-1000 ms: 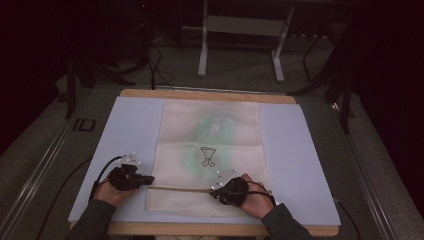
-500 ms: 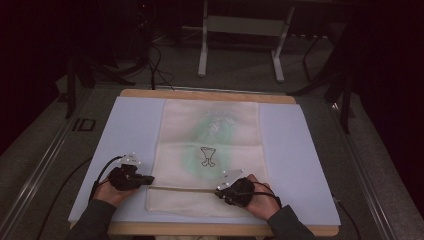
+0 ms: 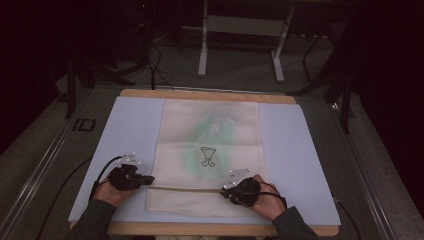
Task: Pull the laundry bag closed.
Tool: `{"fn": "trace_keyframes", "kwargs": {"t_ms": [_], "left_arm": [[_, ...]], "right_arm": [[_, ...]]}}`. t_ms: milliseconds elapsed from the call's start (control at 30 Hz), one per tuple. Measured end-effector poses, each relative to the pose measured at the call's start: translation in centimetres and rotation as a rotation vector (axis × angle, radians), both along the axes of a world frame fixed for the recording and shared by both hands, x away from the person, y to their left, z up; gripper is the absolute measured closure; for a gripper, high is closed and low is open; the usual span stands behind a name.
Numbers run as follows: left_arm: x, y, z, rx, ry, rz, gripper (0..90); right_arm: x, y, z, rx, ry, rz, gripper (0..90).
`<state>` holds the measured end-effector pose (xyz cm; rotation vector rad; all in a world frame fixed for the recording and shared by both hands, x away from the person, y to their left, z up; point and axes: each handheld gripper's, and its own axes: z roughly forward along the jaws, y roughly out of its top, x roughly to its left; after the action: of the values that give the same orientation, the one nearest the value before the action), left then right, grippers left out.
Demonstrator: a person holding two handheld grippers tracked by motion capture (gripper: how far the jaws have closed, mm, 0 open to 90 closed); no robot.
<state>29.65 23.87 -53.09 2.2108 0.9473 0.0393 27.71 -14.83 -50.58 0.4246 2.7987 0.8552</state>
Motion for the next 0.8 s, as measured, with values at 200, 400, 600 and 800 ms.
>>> {"fn": "trace_keyframes", "kwargs": {"t_ms": [200, 400, 600, 800], "left_arm": [[0.0, 0.0, 0.0, 0.000, 0.000, 0.000, 90.0], [0.0, 0.0, 0.0, -0.001, 0.001, 0.001, 90.0], [0.0, 0.0, 0.0, -0.001, 0.002, 0.001, 90.0], [0.0, 0.0, 0.0, -0.002, 0.002, 0.001, 90.0]], "right_arm": [[0.0, -0.5, 0.0, -0.001, -0.002, -0.006, 82.1], [-0.1, -1.2, 0.1, 0.000, -0.001, -0.014, 82.1], [-0.1, -1.7, 0.1, 0.002, -0.002, -0.016, 82.1], [-0.1, -2.3, 0.2, 0.004, 0.000, -0.032, 82.1]]}}
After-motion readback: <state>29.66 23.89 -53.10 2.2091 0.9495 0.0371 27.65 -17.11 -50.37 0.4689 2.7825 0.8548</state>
